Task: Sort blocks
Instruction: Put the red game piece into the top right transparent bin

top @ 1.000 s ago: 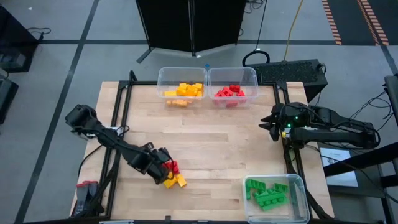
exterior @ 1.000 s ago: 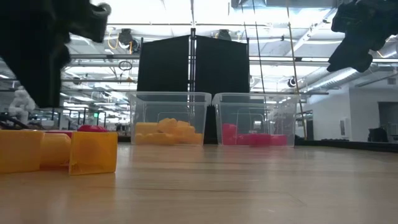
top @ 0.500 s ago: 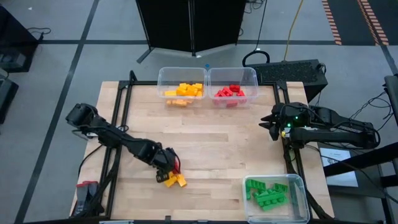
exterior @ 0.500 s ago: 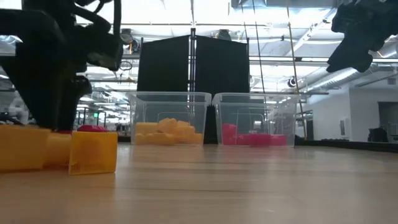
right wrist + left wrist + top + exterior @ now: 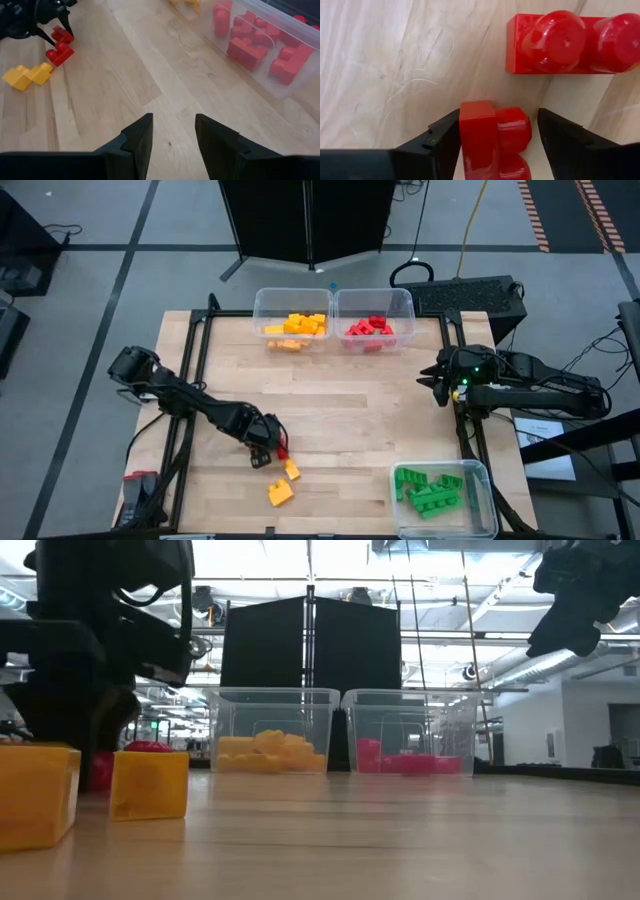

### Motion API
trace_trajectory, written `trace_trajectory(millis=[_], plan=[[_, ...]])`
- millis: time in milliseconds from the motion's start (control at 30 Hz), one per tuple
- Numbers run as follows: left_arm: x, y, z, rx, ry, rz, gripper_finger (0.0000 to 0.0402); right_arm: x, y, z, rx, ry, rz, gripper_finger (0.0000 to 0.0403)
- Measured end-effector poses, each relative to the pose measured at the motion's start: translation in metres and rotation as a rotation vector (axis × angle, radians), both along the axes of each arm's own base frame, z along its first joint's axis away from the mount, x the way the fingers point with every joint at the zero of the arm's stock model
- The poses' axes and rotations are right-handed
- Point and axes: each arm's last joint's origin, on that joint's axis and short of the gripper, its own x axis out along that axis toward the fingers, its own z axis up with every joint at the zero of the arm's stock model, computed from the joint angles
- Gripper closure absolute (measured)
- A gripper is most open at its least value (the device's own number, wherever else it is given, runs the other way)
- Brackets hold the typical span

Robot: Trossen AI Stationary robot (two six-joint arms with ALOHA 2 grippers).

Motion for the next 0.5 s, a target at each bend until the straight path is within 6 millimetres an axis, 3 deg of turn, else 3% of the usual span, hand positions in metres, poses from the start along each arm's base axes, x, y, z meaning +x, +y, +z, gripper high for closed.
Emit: trace_trajectory(millis=[367,500], plan=[[0.0028,0.0012,-0.0099,0.004,0.042,0.037,0.0301,0.0001,0.0,0.0,0.0,0.0,0.0,0.0259],[0.0063,0.0,-0.0046,-0.001,0.048,0.06,0.0303,0.0001,0.0,0.0,0.0,0.0,0.0,0.0259]])
